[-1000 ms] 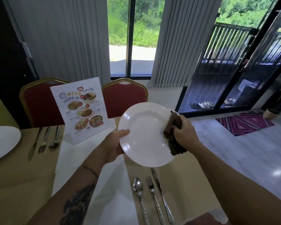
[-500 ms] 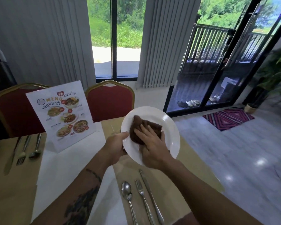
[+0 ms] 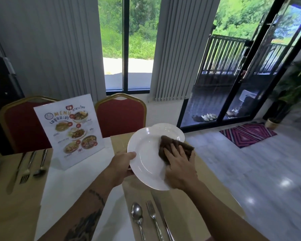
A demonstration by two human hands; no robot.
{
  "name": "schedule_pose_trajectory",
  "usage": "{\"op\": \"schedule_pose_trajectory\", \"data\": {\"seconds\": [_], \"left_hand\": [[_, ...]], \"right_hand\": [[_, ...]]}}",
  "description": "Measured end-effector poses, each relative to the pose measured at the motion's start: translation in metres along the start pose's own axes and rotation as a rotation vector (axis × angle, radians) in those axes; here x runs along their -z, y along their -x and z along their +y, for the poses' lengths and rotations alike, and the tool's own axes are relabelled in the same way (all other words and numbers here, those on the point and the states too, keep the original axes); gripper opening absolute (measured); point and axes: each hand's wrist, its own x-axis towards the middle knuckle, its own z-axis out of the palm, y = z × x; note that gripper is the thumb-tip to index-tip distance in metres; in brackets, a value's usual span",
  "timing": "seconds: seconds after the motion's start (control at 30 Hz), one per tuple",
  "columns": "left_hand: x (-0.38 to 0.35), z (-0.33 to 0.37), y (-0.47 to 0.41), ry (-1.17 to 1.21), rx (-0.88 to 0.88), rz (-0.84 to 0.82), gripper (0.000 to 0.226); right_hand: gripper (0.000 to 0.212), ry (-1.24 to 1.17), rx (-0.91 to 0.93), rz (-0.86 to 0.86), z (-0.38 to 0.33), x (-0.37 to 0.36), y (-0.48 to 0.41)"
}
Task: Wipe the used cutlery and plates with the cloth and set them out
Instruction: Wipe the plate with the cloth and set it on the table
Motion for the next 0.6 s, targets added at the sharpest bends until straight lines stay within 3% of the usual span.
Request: {"op": "schedule_pose_trajectory", "data": {"seconds": [0.17, 0.33, 0.43, 0.6], "left_hand": [[-0.016, 0.021, 0.003, -0.051, -0.029, -0.097, 0.017], [-0.010, 0.026, -0.012, 0.115, -0.044, 0.056, 0.015], [-0.005, 0.020, -0.018, 0.181, -0.076, 0.120, 0.016], [-0.007, 0.004, -0.016, 0.247, -0.133, 0.130, 0.036]], "right_hand": [[0.076, -0.430, 0.058, 0.003, -0.041, 0.011, -0.019], [0.066, -0.700, 0.260, -0.033, -0.057, 0.003, -0.007], [0.061, -0.702, 0.276, -0.081, -0.045, -0.007, 0.006], [0.065, -0.383, 0.204, -0.018, -0.018, -0.006, 0.010]]}}
